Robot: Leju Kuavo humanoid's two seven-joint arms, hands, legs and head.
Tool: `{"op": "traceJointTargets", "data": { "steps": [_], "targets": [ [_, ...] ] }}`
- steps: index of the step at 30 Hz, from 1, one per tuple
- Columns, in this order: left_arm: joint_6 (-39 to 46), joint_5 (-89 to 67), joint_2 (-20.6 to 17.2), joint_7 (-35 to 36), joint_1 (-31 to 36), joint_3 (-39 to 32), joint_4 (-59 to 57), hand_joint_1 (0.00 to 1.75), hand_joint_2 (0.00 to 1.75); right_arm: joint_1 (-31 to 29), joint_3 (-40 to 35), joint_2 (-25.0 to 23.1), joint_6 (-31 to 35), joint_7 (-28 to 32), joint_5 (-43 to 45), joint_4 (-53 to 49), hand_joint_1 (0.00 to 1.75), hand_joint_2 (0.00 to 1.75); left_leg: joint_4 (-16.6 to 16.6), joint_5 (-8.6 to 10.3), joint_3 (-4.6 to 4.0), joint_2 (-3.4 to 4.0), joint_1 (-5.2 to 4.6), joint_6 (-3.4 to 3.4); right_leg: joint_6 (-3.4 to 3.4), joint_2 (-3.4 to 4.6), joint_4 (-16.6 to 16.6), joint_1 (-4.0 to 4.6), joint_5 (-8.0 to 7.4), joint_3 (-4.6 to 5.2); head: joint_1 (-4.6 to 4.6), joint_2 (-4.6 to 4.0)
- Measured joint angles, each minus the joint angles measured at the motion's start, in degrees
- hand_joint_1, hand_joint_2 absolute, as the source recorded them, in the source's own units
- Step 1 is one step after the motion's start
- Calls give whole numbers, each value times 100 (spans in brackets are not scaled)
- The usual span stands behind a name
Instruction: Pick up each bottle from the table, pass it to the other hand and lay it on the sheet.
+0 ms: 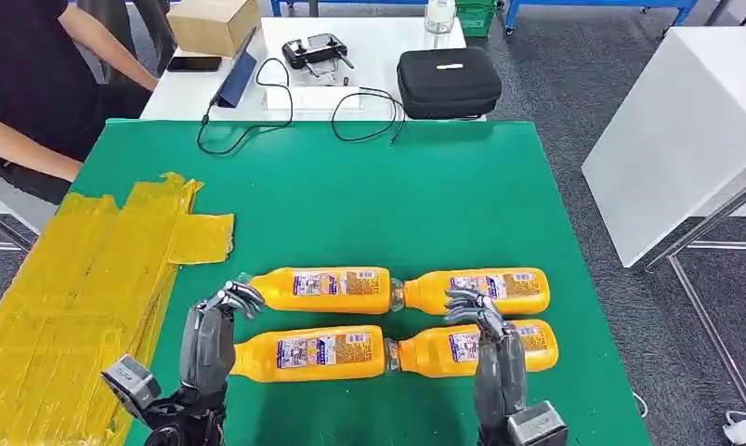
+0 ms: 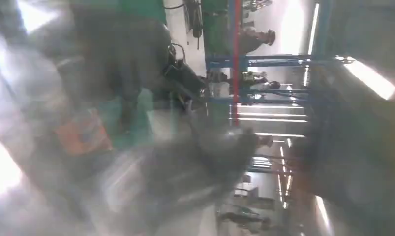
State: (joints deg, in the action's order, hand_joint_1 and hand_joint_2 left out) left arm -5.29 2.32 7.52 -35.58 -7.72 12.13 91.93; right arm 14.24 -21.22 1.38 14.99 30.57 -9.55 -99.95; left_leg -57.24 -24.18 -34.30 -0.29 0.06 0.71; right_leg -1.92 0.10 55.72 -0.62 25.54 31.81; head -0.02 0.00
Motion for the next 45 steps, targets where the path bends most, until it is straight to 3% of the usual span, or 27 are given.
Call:
{"op": "traceJointTargets", "data": {
  "steps": [4, 6, 10, 20, 28, 45],
  "targets": [
    [-29, 50, 4, 9, -40, -110, -26, 0, 0, 180, -50, 344, 376, -1338, -1975, -197, 0, 175, 0, -1, -2, -5, -1, 1, 0, -1, -1, 0, 0, 0, 0, 0],
    [-79, 52, 4, 9, -71, -177, -44, 0, 0, 273, -63, 591, 532, -1720, -2527, -302, 0, 175, 0, -1, -3, -5, -2, 1, 0, -1, -1, -1, 0, 0, 0, 0],
    [-138, 50, 11, 9, -99, -263, -52, 0, 0, 355, -74, 921, 602, -2006, -2816, -451, 0, 175, 0, -1, -1, -1, -3, 2, -1, 0, -1, -1, 0, 1, 0, 0],
    [-313, -2, 162, 164, -150, -542, -52, 0, 0, 558, -179, 1817, 374, -3359, -3692, -737, 0, 175, -1, -1, -1, -2, -3, 2, -1, 0, -1, -1, 0, -1, 0, 0],
    [-411, -18, 227, 214, -194, -654, -52, 0, 0, 546, -124, 2142, -118, -3731, -3773, -737, 0, 175, 0, -1, -1, -2, -3, 2, -1, 0, -1, 0, 0, -1, -2, 0],
    [-557, -15, 264, 313, -167, -715, -52, 0, 0, -100, 463, 2146, -1118, -3582, -3685, 284, 0, 175, -2, 0, 0, -3, -3, 3, -4, 0, -1, 0, -2, -2, 0, 0]
  ]
}}
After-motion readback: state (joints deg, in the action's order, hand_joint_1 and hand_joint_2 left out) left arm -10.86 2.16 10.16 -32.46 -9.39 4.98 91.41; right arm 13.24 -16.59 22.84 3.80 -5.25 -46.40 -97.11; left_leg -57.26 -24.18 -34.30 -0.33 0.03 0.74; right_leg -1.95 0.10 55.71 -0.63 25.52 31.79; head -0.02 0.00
